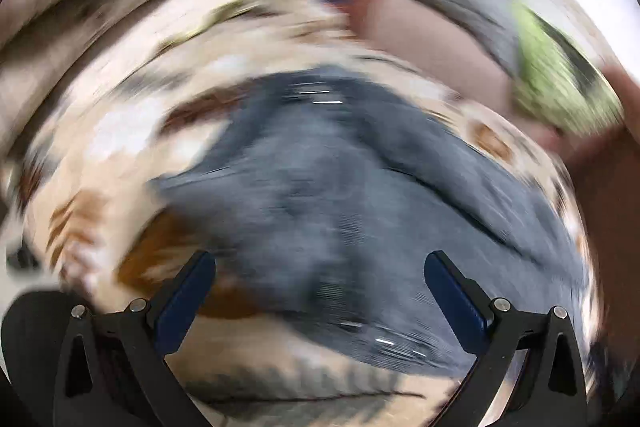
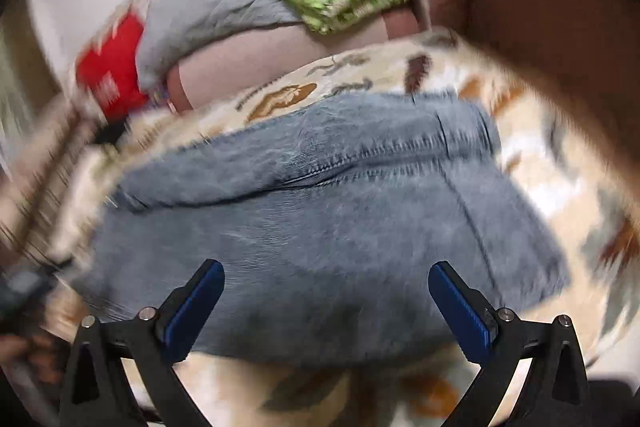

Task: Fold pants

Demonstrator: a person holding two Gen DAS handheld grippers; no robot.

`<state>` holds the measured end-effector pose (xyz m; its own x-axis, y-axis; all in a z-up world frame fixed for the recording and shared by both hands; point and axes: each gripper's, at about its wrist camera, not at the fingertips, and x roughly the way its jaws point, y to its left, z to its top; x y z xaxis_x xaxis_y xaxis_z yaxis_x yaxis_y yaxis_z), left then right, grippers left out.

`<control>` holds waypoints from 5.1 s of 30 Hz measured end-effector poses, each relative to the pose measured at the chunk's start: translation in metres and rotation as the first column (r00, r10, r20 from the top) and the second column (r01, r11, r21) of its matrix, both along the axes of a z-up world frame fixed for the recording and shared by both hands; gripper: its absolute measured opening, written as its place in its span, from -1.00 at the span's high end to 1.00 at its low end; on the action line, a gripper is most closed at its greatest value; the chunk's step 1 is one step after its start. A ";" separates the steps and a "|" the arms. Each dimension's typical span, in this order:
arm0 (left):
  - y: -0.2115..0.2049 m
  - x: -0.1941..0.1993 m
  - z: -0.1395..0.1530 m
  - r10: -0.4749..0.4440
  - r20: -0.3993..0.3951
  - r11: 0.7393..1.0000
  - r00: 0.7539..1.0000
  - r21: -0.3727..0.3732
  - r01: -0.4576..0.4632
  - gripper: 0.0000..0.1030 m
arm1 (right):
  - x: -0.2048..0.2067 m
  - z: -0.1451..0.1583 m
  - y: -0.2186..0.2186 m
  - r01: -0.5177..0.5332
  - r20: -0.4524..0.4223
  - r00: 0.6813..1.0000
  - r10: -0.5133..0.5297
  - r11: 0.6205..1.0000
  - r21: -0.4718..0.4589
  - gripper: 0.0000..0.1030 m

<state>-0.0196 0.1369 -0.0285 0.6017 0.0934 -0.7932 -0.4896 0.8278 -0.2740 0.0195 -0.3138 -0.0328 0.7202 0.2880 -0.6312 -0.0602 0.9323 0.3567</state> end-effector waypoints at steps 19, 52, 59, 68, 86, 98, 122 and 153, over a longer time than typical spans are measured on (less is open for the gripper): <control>0.070 0.029 -0.043 0.047 -0.071 0.978 0.996 -0.200 -0.060 0.39 | 0.019 -0.052 -0.147 0.391 -0.334 0.905 -0.263 0.823 0.412 -0.15; 0.012 0.001 0.030 -0.060 0.092 0.995 0.994 0.085 0.053 -0.44 | 0.017 0.007 -0.127 0.157 -0.204 0.973 -0.109 0.959 0.235 -0.50; 0.002 0.031 -0.039 -0.114 -0.150 0.979 0.982 0.151 0.137 -0.55 | 0.028 -0.031 -0.132 0.183 -0.341 0.935 -0.097 0.955 0.231 -0.61; 0.044 0.060 0.010 -0.095 -0.003 0.992 0.996 0.079 0.095 -0.55 | 0.030 -0.038 -0.129 0.182 -0.349 0.932 -0.097 0.958 0.221 -0.64; 0.077 0.176 -0.048 -0.125 -0.186 0.991 0.975 -0.068 0.114 0.38 | 0.166 -0.026 -0.152 0.183 -0.349 0.930 -0.119 0.971 0.157 0.05; 0.088 0.166 -0.052 -0.051 -0.149 0.998 0.988 -0.036 0.046 0.15 | 0.183 -0.035 -0.116 0.066 -0.355 0.927 -0.123 0.984 -0.168 -0.08; 0.098 0.312 -0.046 -0.232 -0.154 0.969 0.960 -0.127 0.214 0.60 | 0.307 -0.030 -0.125 0.026 -0.334 0.943 -0.004 0.998 0.059 -0.38; 0.098 0.272 0.052 -0.218 0.056 0.975 0.974 -0.032 0.220 0.96 | 0.281 0.065 -0.106 0.031 -0.158 0.987 -0.038 0.998 -0.046 0.76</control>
<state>0.2522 0.2345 0.0234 0.6446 -0.0748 -0.7608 -0.2819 0.9018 -0.3275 0.3009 -0.4198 0.0326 0.6191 0.2346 -0.7495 0.0262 0.9477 0.3182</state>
